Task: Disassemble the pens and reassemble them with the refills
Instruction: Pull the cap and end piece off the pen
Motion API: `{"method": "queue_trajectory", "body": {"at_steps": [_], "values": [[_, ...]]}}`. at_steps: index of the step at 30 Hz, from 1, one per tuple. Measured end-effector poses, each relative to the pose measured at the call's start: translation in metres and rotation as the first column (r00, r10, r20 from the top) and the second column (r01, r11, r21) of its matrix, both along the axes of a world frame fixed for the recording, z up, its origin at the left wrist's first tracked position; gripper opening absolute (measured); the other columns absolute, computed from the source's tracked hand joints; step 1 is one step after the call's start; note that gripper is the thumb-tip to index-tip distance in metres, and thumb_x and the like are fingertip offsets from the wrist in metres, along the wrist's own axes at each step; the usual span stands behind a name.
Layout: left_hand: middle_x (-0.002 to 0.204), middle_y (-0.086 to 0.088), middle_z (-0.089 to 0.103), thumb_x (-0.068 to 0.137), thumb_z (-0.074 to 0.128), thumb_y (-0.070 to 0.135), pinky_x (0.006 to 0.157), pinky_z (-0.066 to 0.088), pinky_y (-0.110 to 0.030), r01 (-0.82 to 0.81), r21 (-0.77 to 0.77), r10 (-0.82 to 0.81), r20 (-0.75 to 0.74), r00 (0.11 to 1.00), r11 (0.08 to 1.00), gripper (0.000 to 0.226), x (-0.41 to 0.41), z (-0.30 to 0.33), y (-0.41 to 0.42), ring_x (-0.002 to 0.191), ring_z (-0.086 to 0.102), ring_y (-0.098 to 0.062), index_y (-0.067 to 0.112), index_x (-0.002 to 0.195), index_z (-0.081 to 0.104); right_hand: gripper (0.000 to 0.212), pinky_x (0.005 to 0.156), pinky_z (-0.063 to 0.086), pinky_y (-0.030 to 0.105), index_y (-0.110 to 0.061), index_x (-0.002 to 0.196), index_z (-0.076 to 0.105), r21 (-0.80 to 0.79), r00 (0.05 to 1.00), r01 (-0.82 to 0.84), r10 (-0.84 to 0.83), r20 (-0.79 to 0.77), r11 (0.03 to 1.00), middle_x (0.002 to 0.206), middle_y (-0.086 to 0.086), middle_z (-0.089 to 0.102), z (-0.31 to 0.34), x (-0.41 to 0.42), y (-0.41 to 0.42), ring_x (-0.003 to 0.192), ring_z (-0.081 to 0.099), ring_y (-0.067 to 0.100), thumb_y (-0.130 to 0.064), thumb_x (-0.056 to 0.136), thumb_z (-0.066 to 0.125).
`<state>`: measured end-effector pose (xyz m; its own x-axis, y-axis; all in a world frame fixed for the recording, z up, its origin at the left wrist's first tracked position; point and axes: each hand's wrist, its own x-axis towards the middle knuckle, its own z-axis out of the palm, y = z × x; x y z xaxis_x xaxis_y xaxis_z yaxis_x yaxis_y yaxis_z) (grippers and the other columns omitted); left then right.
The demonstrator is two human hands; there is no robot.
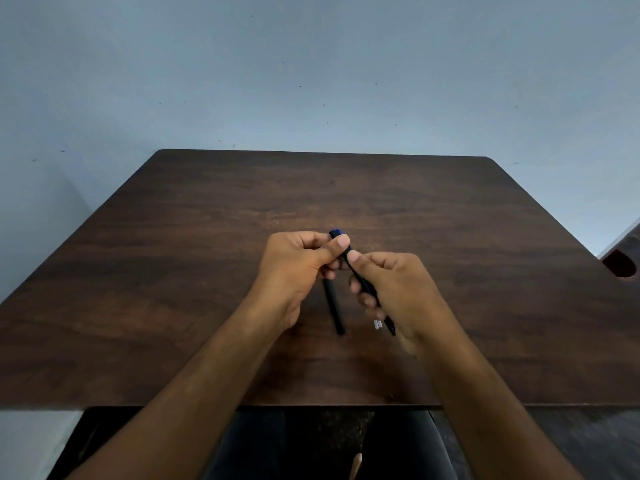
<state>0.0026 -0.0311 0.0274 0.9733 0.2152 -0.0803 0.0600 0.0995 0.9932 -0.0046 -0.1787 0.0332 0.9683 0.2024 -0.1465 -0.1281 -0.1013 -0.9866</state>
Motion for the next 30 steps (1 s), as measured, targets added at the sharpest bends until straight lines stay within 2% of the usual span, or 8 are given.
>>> {"method": "queue_trajectory", "body": {"at_steps": [4,9,15,19,24,30], "values": [[0.059,-0.006,0.068,0.083,0.079,0.017,0.054,0.052,-0.022,-0.007,-0.009,0.007,0.009,1.000,1.000,0.014,-0.001,0.003,-0.003,0.057,0.064,-0.013,0.004,0.080,0.077,0.029,0.039,0.025,0.019,-0.009,0.089,0.080,0.008,0.998,0.024,-0.024,0.057,1.000,0.053,-0.002,0.050,0.000,0.000,-0.002,0.044,0.031,0.008,-0.029,0.099,0.062],[0.062,-0.008,0.068,0.083,0.079,0.017,0.055,0.052,-0.021,-0.005,-0.045,0.005,0.001,1.000,0.999,0.018,0.000,0.007,-0.003,0.061,0.069,-0.014,0.000,0.086,0.077,0.028,0.037,0.023,0.016,-0.005,0.092,0.080,0.005,0.997,0.018,-0.018,0.076,1.000,0.048,-0.003,0.045,0.007,0.004,-0.006,0.039,0.027,0.006,-0.027,0.098,0.065],[0.067,-0.009,0.073,0.083,0.079,0.018,0.059,0.054,-0.022,-0.011,-0.053,0.011,0.003,1.000,0.999,0.017,0.001,0.010,-0.003,0.059,0.066,-0.010,0.002,0.089,0.078,0.029,0.036,0.029,0.010,-0.005,0.095,0.080,-0.078,0.992,0.017,-0.006,0.130,0.997,0.046,-0.003,0.046,0.013,0.011,-0.009,0.035,0.032,0.001,-0.030,0.096,0.066],[0.066,-0.008,0.073,0.083,0.079,0.018,0.062,0.056,-0.024,-0.011,-0.046,0.011,0.005,1.000,0.999,0.016,0.001,0.012,-0.001,0.064,0.066,-0.016,0.003,0.088,0.079,0.028,0.036,0.032,0.007,-0.007,0.100,0.079,-0.101,0.991,0.009,0.005,0.135,0.995,0.036,-0.011,0.046,0.013,0.011,-0.009,0.030,0.041,0.000,-0.031,0.096,0.065],[0.066,-0.008,0.072,0.082,0.079,0.019,0.058,0.054,-0.021,-0.003,-0.048,0.002,-0.010,1.000,0.999,0.021,-0.001,0.012,0.003,0.064,0.066,-0.016,0.001,0.092,0.078,0.028,0.035,0.027,0.013,-0.016,0.094,0.082,-0.061,0.996,0.017,-0.012,0.092,0.998,0.046,-0.003,0.038,0.008,0.007,-0.007,0.035,0.028,0.003,-0.040,0.093,0.068],[0.075,-0.014,0.073,0.079,0.081,0.023,0.059,0.054,-0.020,-0.015,-0.066,0.013,-0.035,0.999,0.998,0.026,-0.003,0.006,0.004,0.061,0.065,-0.013,0.001,0.094,0.078,0.032,0.034,0.024,0.015,-0.019,0.085,0.082,-0.070,0.999,0.017,-0.014,0.043,0.997,0.051,0.001,0.039,0.008,0.003,-0.006,0.036,0.026,0.005,-0.048,0.090,0.069]]}}
